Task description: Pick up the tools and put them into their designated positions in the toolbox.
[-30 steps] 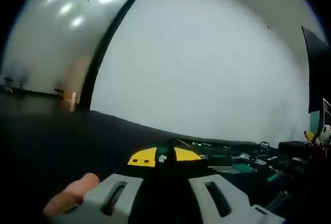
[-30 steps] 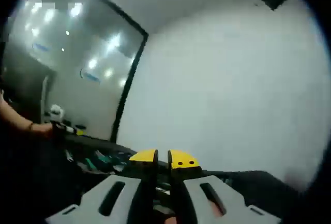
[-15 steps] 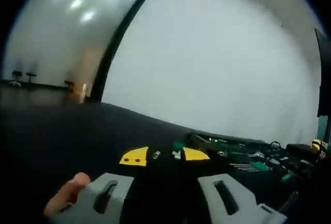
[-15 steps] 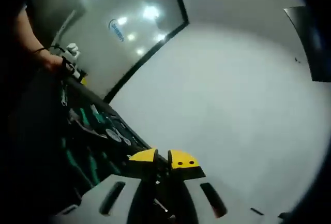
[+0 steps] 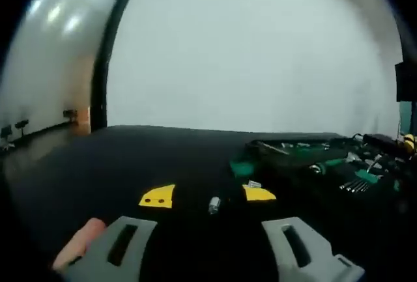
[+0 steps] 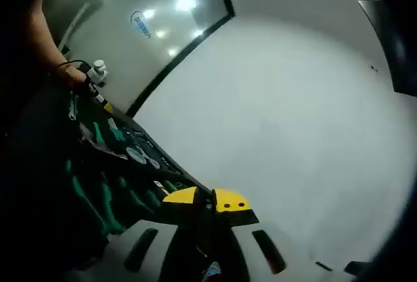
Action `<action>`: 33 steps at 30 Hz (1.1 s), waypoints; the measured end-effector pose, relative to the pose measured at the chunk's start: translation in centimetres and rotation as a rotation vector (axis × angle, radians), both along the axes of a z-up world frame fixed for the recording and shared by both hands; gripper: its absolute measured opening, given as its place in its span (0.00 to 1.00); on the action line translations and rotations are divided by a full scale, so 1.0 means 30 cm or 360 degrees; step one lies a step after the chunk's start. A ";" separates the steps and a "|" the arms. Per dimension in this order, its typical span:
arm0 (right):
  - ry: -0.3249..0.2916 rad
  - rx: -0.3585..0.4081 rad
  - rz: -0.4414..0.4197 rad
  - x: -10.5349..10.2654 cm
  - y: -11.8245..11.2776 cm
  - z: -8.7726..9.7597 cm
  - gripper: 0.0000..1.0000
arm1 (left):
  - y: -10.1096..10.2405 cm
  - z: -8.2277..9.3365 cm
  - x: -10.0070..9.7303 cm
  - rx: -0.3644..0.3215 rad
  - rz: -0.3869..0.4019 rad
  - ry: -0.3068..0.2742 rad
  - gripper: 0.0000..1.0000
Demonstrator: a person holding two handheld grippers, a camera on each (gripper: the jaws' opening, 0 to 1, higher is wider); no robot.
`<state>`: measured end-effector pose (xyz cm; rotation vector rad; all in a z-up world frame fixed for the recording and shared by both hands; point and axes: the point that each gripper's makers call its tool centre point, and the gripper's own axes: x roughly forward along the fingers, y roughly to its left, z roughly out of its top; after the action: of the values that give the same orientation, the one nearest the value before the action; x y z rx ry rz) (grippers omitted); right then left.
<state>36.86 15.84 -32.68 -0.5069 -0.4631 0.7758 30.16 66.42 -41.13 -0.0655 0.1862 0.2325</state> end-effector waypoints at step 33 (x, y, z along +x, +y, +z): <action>-0.0043 -0.0091 -0.0028 -0.003 0.013 -0.024 0.06 | -0.694 0.357 -0.236 -0.0089 -0.1161 -0.0785 0.05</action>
<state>36.76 16.23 -33.41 -0.5743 -0.4618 0.7680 23.08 45.61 -30.43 -0.1037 -0.2788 -0.5167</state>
